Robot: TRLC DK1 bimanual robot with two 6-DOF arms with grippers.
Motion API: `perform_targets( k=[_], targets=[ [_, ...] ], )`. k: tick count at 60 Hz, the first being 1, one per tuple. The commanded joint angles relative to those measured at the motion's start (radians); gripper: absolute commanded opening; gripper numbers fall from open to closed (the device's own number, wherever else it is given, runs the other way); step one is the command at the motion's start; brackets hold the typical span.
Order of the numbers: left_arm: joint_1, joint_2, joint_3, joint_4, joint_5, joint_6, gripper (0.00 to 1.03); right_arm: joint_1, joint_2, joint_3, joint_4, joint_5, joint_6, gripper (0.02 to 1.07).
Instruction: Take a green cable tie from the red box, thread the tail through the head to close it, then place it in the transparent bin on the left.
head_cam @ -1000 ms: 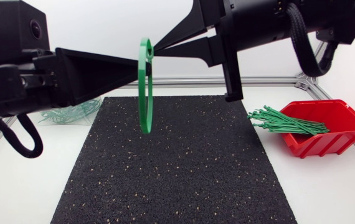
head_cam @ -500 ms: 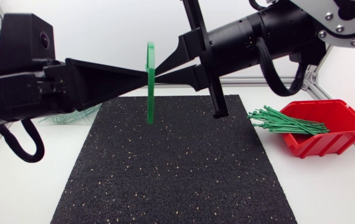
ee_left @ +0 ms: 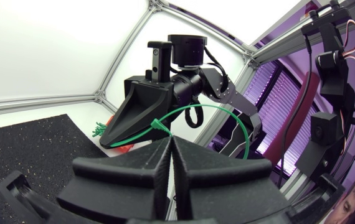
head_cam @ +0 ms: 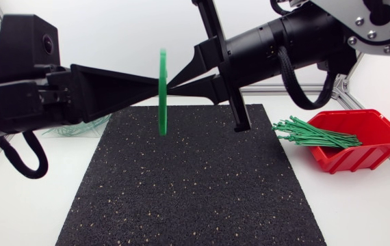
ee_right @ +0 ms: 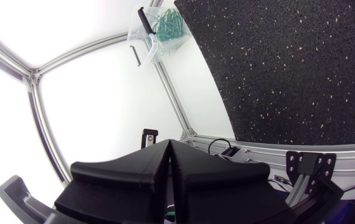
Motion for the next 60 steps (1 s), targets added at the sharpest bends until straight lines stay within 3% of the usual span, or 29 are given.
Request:
perform_targets(
  k=[1, 3, 9, 15, 26, 30, 43, 50, 60],
  targets=[
    [0.011, -0.007, 0.015, 0.012, 0.024, 0.037, 0.03, -0.005, 0.022, 0.036, -0.06, 0.029, -0.075, 0.26],
    [0.017, -0.001, 0.021, -0.007, 0.019, 0.049, 0.03, -0.008, 0.038, 0.067, -0.108, 0.046, -0.118, 0.35],
    [0.026, 0.027, 0.055, -0.112, -0.001, 0.132, 0.03, 0.0, 0.072, 0.119, -0.228, 0.088, -0.237, 0.44],
    [0.028, 0.077, 0.108, -0.263, -0.048, 0.246, 0.03, 0.012, 0.128, 0.158, -0.346, 0.189, -0.375, 0.72],
    [0.043, 0.16, 0.22, -0.517, -0.186, 0.439, 0.03, -0.016, 0.177, 0.168, -0.43, 0.365, -0.523, 0.78],
    [0.052, 0.183, 0.263, -0.591, -0.254, 0.493, 0.03, -0.051, 0.182, 0.17, -0.442, 0.379, -0.554, 0.78],
    [0.164, 0.202, 0.391, -0.744, -0.41, 0.645, 0.03, -0.091, 0.177, 0.15, -0.465, 0.545, -0.652, 0.86],
    [0.241, 0.214, 0.432, -0.769, -0.476, 0.712, 0.03, -0.108, 0.17, 0.128, -0.459, 0.618, -0.695, 0.89],
    [0.405, 0.271, 0.461, -0.703, -0.625, 0.826, 0.03, -0.122, 0.138, 0.096, -0.421, 0.755, -0.747, 0.94]
  ],
)
